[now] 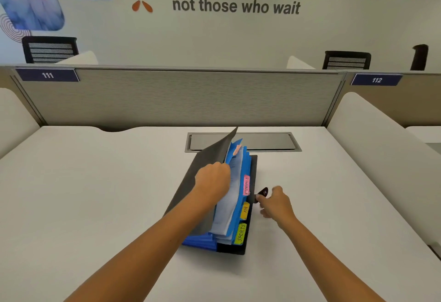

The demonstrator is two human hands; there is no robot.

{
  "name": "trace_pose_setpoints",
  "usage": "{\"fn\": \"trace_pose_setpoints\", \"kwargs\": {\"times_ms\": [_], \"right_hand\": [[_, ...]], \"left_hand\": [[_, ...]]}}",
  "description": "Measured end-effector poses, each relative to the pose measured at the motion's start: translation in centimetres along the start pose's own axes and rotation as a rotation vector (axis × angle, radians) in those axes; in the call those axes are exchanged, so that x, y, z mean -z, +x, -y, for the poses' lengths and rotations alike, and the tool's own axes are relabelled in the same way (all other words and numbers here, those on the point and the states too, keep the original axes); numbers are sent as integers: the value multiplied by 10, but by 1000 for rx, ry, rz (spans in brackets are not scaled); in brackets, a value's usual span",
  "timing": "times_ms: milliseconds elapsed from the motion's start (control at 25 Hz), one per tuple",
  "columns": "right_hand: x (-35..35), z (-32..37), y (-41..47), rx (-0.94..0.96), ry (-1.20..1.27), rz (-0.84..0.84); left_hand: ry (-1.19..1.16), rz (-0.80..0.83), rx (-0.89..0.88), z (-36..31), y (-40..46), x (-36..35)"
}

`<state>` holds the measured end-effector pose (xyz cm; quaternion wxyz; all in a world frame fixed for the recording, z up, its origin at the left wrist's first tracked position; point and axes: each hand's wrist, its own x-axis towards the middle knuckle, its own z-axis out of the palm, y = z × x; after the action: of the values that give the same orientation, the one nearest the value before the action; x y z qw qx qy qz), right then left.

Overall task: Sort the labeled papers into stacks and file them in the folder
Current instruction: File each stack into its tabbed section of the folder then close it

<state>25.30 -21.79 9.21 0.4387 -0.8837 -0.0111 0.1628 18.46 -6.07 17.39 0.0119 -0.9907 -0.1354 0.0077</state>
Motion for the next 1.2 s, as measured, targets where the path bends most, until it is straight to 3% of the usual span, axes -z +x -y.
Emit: {"fn": "trace_pose_setpoints", "kwargs": {"times_ms": [120,400,560,680,760,880,1200], "right_hand": [[-11,-12,4,-8,146,5],[-39,-23,4,184,-63,-111],[-42,-25,9,206,-16,-160],[-44,-31,10,203,-42,-185],[-49,-35,10,225,-54,-196],[-60,-38,8,304,-69,-171],[-77,-41,5,560,-184,-179]], "left_hand": [[20,84,12,-19,-10,-13],[24,197,-64,-50,-20,-61],[-57,87,-106,-36,-31,-91],[-98,-134,-14,3,-38,-117],[-67,-200,55,35,-46,-135],[-105,-124,153,68,-60,-156],[-187,-58,145,74,-67,-168]]}}
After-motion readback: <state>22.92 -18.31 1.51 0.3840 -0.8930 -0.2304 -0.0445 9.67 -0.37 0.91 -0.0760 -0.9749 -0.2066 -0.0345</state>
